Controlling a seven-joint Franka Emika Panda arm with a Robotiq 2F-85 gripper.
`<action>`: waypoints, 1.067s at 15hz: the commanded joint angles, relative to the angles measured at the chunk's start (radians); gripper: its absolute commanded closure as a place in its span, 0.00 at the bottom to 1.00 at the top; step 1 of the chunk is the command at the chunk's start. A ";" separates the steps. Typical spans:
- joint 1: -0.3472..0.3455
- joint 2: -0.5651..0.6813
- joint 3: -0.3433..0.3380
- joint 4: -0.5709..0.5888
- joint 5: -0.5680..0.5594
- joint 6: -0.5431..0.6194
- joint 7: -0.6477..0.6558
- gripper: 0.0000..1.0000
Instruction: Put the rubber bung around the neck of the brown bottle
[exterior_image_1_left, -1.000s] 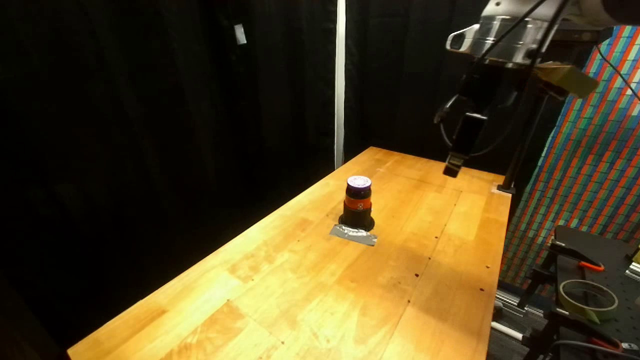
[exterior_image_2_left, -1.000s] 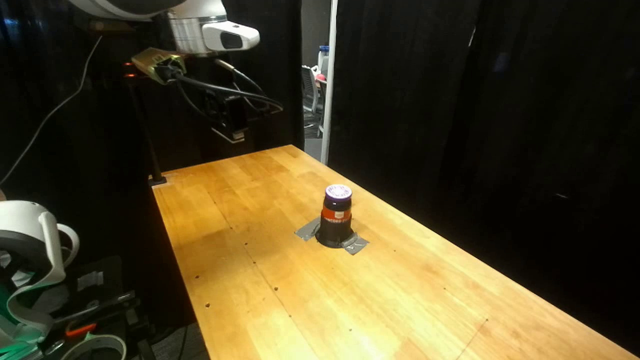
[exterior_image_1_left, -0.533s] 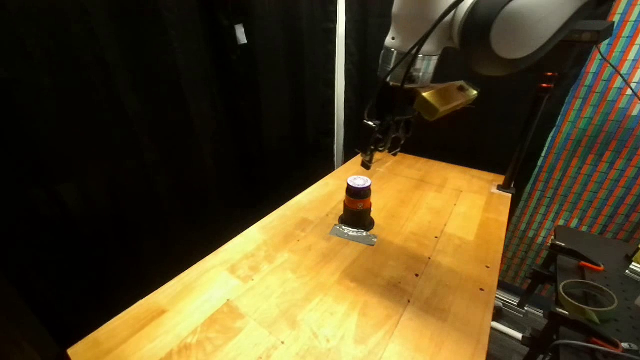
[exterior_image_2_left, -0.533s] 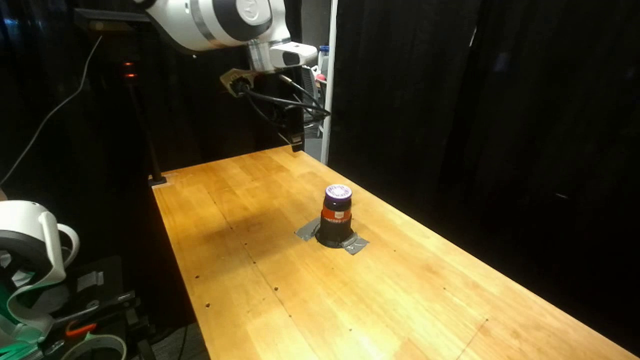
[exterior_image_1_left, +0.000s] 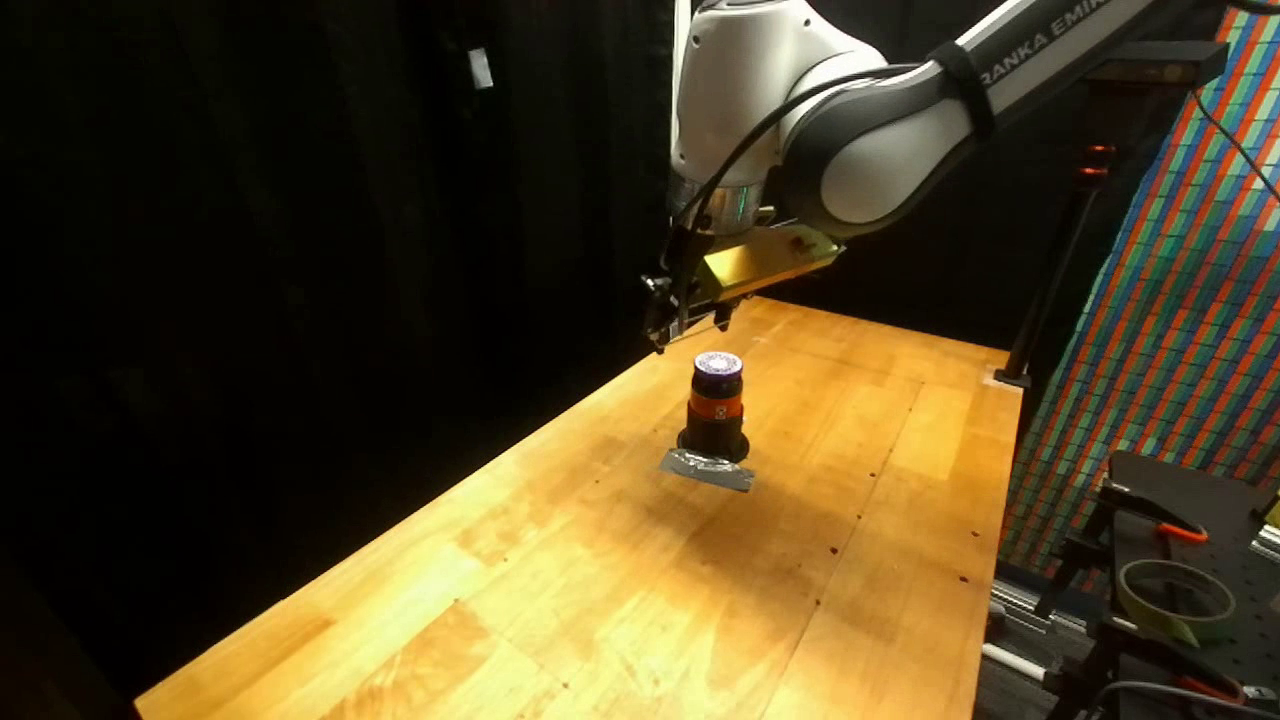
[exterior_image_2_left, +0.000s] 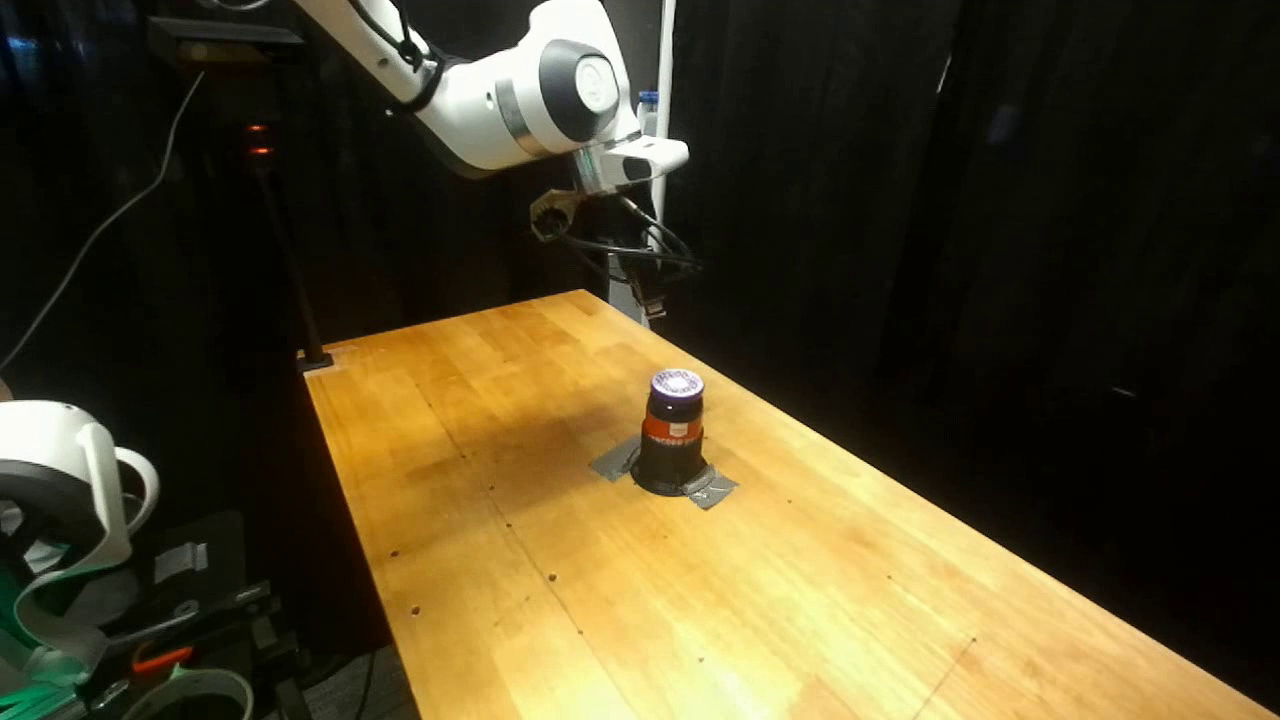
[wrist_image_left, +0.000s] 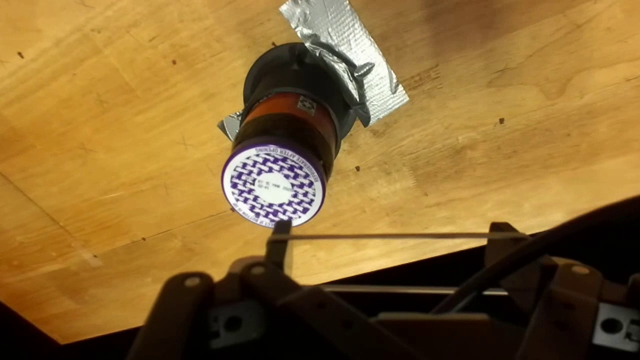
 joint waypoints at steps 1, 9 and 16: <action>-0.015 0.059 -0.022 0.056 0.074 0.003 -0.074 0.00; -0.093 0.141 -0.053 0.080 0.225 0.031 -0.310 0.00; -0.106 0.203 -0.055 0.100 0.315 0.033 -0.487 0.00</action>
